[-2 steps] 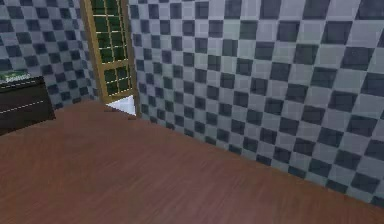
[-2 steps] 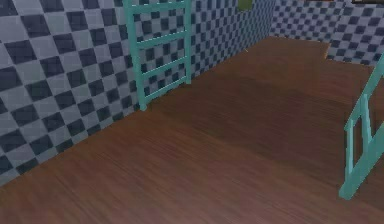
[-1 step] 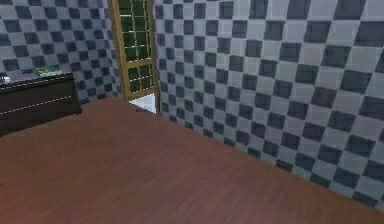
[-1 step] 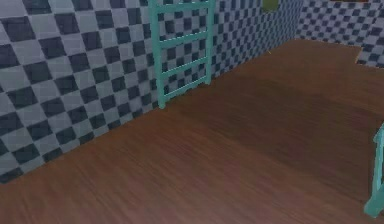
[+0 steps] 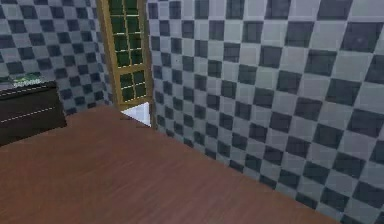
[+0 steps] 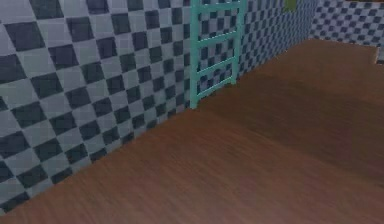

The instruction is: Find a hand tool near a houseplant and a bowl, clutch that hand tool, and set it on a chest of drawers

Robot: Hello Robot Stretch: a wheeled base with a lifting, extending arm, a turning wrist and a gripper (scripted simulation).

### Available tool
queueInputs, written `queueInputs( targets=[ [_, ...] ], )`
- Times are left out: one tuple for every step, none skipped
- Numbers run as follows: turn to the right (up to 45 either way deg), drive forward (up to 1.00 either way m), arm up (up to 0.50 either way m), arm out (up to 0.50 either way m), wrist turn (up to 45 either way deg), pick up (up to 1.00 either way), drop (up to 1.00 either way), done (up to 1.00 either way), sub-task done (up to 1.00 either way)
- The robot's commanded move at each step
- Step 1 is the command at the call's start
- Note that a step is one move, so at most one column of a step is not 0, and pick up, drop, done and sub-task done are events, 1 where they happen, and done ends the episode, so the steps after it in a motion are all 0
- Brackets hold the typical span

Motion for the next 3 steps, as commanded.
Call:
queueInputs(
  targets=[
    [-45.0, 0.0, 0.0, 0.0, 0.0, 0.0, 0.0, 0.0, 0.0],
    [-3.0, 0.0, 0.0, 0.0, 0.0, 0.0, 0.0, 0.0, 0.0],
    [0.0, 1.0, 0.0, 0.0, 0.0, 0.0, 0.0, 0.0, 0.0]
  ],
)
